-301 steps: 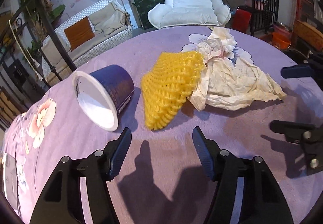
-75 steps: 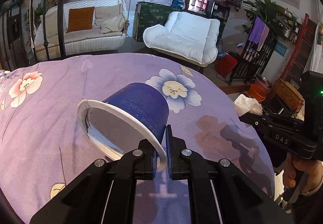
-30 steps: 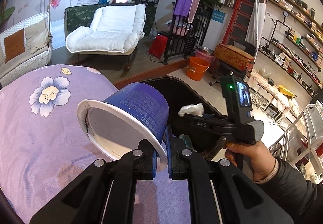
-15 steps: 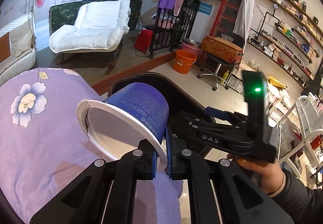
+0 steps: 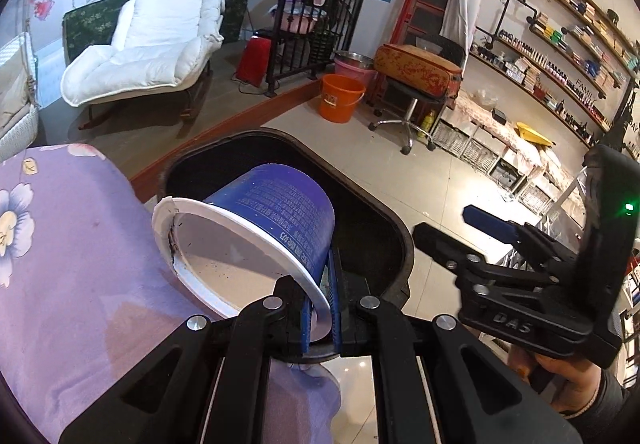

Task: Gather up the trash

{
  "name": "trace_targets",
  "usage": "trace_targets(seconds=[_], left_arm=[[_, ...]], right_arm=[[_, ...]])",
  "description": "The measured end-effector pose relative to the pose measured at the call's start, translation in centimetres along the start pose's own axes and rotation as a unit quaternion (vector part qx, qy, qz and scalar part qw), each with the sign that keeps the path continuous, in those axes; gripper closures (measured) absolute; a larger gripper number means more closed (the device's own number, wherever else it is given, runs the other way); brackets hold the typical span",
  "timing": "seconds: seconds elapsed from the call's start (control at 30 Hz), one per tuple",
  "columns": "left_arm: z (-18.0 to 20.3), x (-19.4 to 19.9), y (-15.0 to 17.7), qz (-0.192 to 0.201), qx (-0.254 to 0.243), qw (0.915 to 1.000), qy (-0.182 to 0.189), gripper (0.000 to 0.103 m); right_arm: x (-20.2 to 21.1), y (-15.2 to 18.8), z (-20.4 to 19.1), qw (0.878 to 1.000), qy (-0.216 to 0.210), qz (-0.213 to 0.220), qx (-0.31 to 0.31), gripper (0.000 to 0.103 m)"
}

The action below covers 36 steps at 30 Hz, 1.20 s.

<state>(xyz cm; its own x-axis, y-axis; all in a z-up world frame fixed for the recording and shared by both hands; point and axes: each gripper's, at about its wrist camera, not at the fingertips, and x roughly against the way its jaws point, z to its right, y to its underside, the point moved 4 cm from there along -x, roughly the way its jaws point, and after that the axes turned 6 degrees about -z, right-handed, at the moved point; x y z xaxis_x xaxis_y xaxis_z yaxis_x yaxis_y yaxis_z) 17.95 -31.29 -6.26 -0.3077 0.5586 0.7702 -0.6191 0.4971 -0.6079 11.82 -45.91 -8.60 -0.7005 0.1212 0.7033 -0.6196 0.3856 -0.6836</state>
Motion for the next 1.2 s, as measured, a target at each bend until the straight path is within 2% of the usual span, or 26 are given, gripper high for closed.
trace_targets(seconds=[0.4,0.47,0.5,0.53,0.57,0.63,0.8,0.97,1.2], left_arm=[[0.7,-4.2,-1.2,-0.055,-0.009,0.9982,0.023,0.095],[0.8,-4.7,-1.2,-0.06,-0.013,0.998,0.015,0.092],[0.8,-4.9,-1.2,-0.064,-0.017,0.9977,0.01,0.09],[0.9,-5.1,-1.1,-0.07,-0.021,0.9973,0.006,0.077],[0.7,-5.3,-1.2,-0.073,-0.021,0.9971,0.004,0.055],[0.5,-5.2,-1.2,-0.066,-0.018,0.9976,-0.004,0.033],[0.4,-4.2,-0.9,-0.056,-0.029,0.9977,-0.024,0.029],[0.2,-0.2,-0.1,-0.002,-0.041,0.9967,-0.069,0.023],[-2.2,6.4,2.7,0.061,0.005,0.9885,-0.138,0.013]], right_arm=[[1.0,0.5,4.3,0.999,0.034,0.006,-0.042,0.022],[1.1,0.5,4.7,0.998,0.036,0.005,-0.046,0.022],[1.2,0.6,4.8,0.998,0.038,0.005,-0.047,0.022],[1.4,0.8,5.0,0.998,0.039,0.006,-0.049,0.022],[1.4,0.9,5.1,0.998,0.039,0.006,-0.051,0.021],[1.6,1.0,5.2,0.998,0.04,0.008,-0.057,0.02],[2.2,0.8,5.1,0.997,0.041,0.014,-0.063,0.02],[3.2,0.6,4.1,0.997,0.039,0.032,-0.057,0.017],[5.1,0.2,0.3,0.997,0.029,0.063,-0.02,0.006]])
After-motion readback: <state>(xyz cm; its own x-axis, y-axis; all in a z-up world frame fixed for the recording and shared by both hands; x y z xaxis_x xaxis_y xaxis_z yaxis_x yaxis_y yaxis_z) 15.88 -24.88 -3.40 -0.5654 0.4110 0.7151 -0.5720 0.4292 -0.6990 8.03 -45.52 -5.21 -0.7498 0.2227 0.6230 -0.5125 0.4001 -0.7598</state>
